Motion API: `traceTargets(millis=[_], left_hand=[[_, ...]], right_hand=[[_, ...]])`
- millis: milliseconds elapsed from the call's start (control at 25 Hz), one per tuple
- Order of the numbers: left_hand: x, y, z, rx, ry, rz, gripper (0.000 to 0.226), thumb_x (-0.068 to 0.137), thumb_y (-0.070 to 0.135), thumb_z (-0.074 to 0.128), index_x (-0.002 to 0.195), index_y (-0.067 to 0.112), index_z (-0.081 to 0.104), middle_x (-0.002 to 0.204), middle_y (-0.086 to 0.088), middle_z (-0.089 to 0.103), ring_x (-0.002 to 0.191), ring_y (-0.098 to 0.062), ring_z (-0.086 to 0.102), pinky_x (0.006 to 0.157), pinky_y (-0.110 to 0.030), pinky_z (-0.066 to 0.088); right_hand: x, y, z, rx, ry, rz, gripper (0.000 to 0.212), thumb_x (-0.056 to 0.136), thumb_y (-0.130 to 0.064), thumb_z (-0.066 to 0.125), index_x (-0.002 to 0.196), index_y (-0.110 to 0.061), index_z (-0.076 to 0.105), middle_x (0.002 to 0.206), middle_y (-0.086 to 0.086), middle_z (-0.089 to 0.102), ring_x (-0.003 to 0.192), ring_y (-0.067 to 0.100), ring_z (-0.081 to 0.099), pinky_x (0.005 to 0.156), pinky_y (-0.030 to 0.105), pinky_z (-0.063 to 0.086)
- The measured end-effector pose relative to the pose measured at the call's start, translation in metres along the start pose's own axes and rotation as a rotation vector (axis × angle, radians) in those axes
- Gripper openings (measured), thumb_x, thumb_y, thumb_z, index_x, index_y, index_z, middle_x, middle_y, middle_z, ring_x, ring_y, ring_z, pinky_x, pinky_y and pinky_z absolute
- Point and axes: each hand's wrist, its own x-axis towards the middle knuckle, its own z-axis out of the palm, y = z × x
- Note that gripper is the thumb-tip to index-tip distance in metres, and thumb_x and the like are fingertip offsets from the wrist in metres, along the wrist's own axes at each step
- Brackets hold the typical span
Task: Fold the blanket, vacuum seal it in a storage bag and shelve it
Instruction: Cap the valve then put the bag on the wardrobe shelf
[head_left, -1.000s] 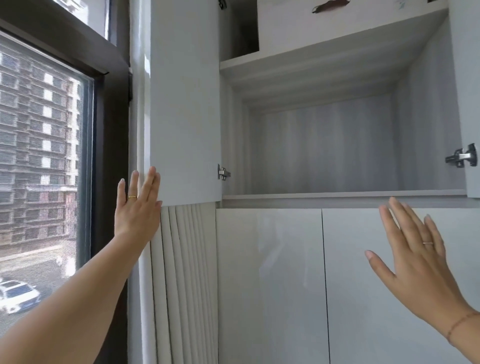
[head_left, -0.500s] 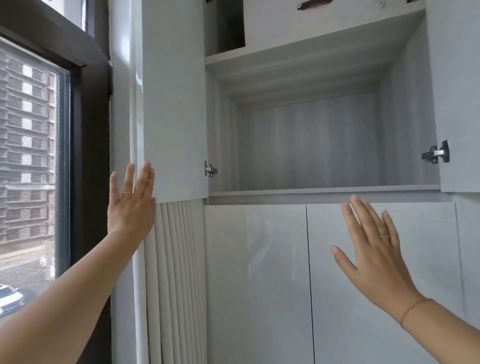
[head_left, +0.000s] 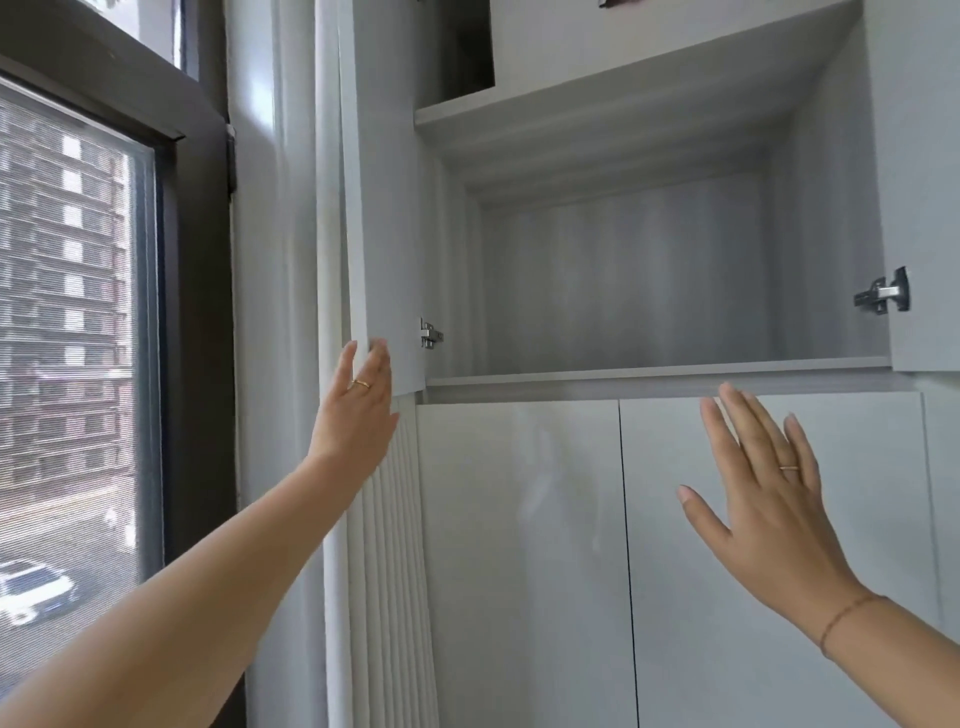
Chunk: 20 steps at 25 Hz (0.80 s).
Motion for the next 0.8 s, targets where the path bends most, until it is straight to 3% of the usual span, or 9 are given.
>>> traceTargets(millis=[320,520,600,720,800], left_hand=[[0.005,0.016,-0.016,-0.048,-0.089,-0.08,0.073,0.098,0.052,0.01,0.151,0.002,0.012,0.16,-0.013,0.005,0.146,-0.027,-0.015,0.112,-0.055,-0.019],[-0.003,0.033,-0.045,-0.2,-0.065,0.021,0.069,0.099,0.05,0.015,0.151,0.004,0.008,0.16,-0.014,-0.004,0.145,-0.03,-0.017,0.108,-0.055,-0.025],[-0.01,0.062,-0.069,-0.356,0.048,0.127,0.068,0.099,0.048,0.02,0.15,0.003,0.013,0.16,-0.015,0.003,0.146,-0.032,-0.011,0.11,-0.056,-0.019],[-0.045,0.128,-0.127,-0.829,0.26,0.301,0.062,0.093,0.048,0.03,0.134,0.007,0.052,0.145,-0.014,0.044,0.14,-0.032,0.031,0.114,-0.05,0.006],[-0.09,0.174,-0.176,-1.188,0.245,0.449,0.06,0.094,0.051,0.029,0.135,0.012,0.052,0.145,-0.007,0.045,0.14,-0.026,0.033,0.115,-0.045,0.008]], right_hand=[[-0.016,0.022,-0.018,-0.039,-0.032,0.008,0.071,0.09,-0.044,0.033,0.151,-0.008,0.024,0.159,0.008,0.017,0.147,0.024,0.016,0.119,0.049,0.009],[-0.029,0.028,-0.044,-0.061,-0.048,0.033,0.07,0.091,-0.043,0.034,0.151,-0.01,0.021,0.159,0.008,0.017,0.147,0.024,0.015,0.119,0.047,0.007],[-0.045,0.03,-0.063,-0.057,-0.059,0.087,0.071,0.09,-0.043,0.035,0.152,-0.012,0.02,0.16,0.006,0.016,0.147,0.022,0.015,0.12,0.045,0.006],[-0.089,0.031,-0.1,0.005,-0.113,0.229,0.071,0.09,-0.043,0.038,0.152,-0.015,0.018,0.159,0.004,0.018,0.145,0.018,0.019,0.118,0.033,0.009],[-0.129,0.03,-0.131,0.022,-0.137,0.359,0.071,0.089,-0.039,0.045,0.151,-0.015,0.02,0.155,0.004,0.026,0.142,0.015,0.022,0.113,0.021,0.011]])
